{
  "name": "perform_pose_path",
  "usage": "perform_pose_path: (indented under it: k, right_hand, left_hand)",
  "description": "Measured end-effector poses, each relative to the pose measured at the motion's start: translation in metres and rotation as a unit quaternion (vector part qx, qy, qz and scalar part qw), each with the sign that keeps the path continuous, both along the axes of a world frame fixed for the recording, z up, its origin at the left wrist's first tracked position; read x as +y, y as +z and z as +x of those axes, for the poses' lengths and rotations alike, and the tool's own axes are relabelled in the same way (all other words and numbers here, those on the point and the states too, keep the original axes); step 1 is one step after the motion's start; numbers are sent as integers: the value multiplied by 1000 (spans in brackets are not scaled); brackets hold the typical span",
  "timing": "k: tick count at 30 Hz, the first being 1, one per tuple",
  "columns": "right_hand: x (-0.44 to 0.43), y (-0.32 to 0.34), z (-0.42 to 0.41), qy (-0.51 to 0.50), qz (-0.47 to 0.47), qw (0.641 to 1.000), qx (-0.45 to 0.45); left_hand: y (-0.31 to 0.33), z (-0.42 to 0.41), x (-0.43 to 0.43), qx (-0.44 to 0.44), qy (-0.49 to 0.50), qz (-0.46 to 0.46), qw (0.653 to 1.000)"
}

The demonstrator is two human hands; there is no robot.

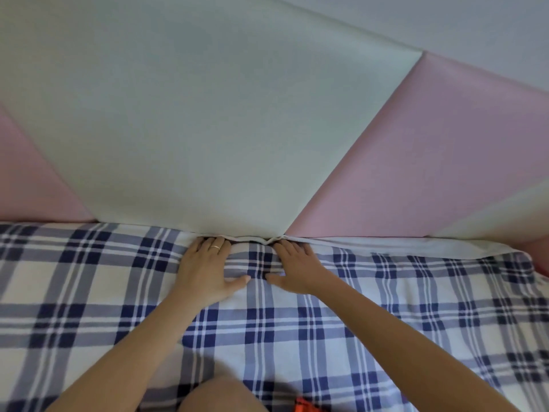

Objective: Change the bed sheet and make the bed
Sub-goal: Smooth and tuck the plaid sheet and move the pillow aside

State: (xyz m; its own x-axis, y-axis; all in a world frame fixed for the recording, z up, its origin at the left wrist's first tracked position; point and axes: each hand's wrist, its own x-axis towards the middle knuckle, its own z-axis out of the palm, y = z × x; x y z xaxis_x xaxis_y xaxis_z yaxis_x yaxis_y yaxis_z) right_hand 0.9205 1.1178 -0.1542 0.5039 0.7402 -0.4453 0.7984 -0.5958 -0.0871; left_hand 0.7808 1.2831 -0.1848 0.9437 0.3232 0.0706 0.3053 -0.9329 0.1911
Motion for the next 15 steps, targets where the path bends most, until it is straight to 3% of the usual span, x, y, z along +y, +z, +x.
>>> perform_pose_path:
  k: [5,9,15]
  right_hand:
    - [19,9,5,-30,-46,998,7]
    - [56,25,20,-107,-97,981,125]
    - [63,18,30,-124,-166,964,164]
  left_hand:
    - [11,12,1,21,19,0,1000]
    - [25,23,5,65,21,-29,997]
    - [30,9,13,148,-39,-47,987]
